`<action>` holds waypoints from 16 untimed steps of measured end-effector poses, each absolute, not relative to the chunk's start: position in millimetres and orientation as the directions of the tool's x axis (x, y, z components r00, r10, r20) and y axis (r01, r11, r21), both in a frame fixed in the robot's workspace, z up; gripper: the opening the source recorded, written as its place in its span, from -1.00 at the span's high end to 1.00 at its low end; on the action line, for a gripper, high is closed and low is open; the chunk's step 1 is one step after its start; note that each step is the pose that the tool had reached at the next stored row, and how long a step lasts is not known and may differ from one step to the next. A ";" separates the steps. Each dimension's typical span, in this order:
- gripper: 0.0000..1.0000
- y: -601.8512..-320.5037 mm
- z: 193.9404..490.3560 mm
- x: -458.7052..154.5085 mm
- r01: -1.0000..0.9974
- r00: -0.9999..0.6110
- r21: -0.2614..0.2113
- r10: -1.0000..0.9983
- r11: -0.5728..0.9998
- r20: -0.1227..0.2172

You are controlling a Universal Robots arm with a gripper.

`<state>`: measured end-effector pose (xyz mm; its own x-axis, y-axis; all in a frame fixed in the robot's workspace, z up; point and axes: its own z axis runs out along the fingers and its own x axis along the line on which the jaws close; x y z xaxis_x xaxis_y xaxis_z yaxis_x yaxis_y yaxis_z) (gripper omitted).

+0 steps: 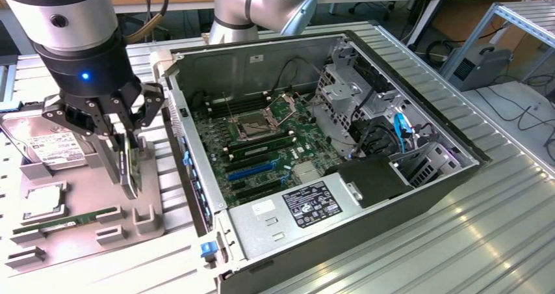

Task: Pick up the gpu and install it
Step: 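Pick up the gpu and move the gpu toward the slot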

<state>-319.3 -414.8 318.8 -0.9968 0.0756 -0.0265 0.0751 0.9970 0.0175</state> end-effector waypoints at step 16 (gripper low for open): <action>0.47 -414.8 325.6 -319.3 0.075 -0.997 0.018 0.076 0.997 -0.027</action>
